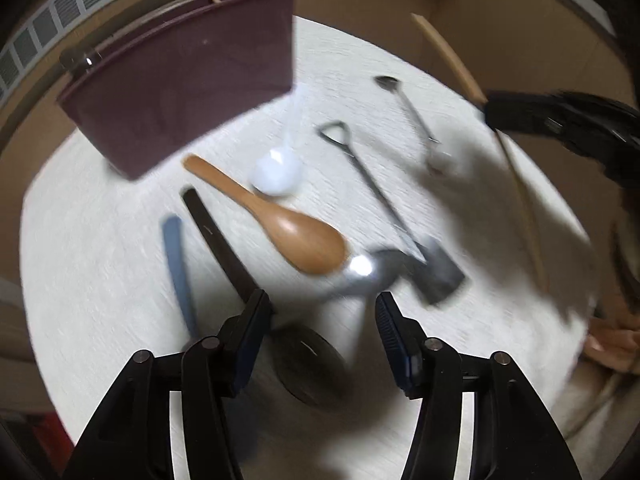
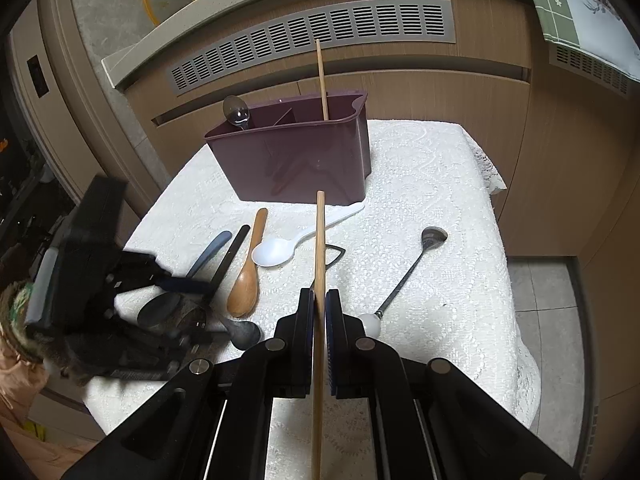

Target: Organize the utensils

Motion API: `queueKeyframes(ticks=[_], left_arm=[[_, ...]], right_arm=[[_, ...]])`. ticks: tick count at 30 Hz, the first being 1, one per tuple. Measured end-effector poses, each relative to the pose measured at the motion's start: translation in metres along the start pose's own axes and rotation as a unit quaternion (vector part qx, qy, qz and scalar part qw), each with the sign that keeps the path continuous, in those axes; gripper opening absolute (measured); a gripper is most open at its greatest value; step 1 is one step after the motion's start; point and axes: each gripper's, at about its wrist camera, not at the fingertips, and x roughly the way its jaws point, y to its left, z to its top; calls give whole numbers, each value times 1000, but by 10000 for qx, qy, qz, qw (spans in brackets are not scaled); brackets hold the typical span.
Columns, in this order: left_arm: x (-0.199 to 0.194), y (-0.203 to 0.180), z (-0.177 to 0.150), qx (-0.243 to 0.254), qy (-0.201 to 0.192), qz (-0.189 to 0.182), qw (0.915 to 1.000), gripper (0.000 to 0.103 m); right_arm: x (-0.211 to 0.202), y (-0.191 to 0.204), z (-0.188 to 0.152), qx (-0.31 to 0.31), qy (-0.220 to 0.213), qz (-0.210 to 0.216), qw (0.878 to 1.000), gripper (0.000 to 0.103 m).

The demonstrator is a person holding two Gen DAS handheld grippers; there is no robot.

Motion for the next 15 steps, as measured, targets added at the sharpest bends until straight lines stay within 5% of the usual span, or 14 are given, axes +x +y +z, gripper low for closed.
queueKeyframes(ticks=[6, 13, 15], left_arm=[[-17, -37, -28, 167, 167, -741, 9970, 61], [-29, -29, 0, 62, -375, -688, 9969, 60], [-14, -22, 18, -48, -324, -659, 9973, 49]], right_arm=[[-2, 6, 1, -88, -5, 42, 10000, 6], [-9, 4, -5, -95, -25, 5, 10000, 6], [-10, 1, -7, -78, -7, -28, 10000, 6]])
